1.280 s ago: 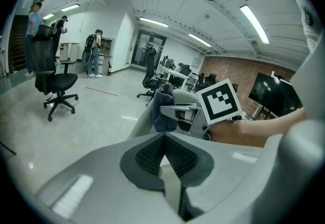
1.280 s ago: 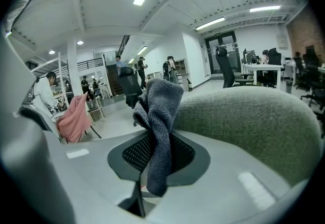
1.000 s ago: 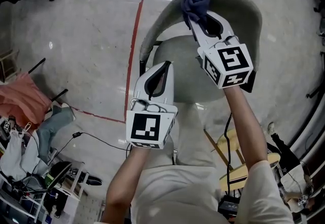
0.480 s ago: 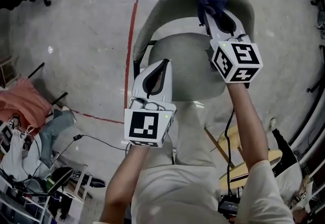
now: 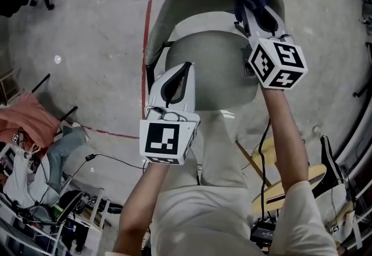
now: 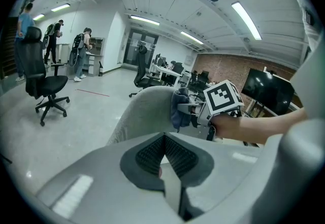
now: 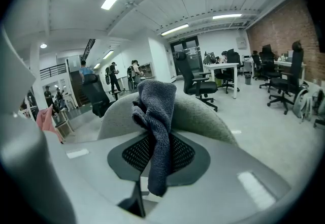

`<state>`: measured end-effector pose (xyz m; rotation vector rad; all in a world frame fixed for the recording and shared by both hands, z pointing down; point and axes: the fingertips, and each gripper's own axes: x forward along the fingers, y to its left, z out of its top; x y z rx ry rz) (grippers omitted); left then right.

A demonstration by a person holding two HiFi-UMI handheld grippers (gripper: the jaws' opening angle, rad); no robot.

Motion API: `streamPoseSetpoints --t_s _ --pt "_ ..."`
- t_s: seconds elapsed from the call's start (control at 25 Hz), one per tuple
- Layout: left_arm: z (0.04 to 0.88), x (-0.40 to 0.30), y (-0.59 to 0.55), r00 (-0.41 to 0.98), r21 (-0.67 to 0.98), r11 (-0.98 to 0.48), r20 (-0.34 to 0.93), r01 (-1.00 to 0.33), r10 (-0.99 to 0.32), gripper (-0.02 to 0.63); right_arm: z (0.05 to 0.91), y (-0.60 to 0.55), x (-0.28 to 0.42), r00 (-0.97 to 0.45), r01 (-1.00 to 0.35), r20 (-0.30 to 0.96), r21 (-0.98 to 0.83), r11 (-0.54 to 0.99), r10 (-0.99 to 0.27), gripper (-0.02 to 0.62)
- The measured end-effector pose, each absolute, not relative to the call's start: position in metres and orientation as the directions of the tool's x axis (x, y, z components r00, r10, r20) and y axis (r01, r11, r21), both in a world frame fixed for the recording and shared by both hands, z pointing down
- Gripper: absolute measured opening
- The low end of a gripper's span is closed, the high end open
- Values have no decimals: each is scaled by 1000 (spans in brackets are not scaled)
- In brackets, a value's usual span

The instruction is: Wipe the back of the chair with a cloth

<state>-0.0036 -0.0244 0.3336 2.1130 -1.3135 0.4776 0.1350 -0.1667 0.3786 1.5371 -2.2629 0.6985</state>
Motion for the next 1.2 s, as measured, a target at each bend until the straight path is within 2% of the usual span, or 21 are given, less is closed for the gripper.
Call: streamPoseSetpoints --t_s 0.52,0.84,1.0,1.2 --pt "333 20 -15 482 303 -376 578 -876 -658 2 384 -145 196 -220 -972 551 -192 135 -805 83" --pt "334 28 0 506 304 -406 579 -862 -639 2 385 -127 215 -176 -977 555 -198 76 -813 83" --pt "336 19 -5 504 309 -400 581 -863 -639 2 378 -124 193 -220 -972 535 -192 136 -816 83" --pt "336 8 -2 494 309 -386 581 -869 -647 2 375 -107 137 -372 -928 512 -202 313 -774 83"
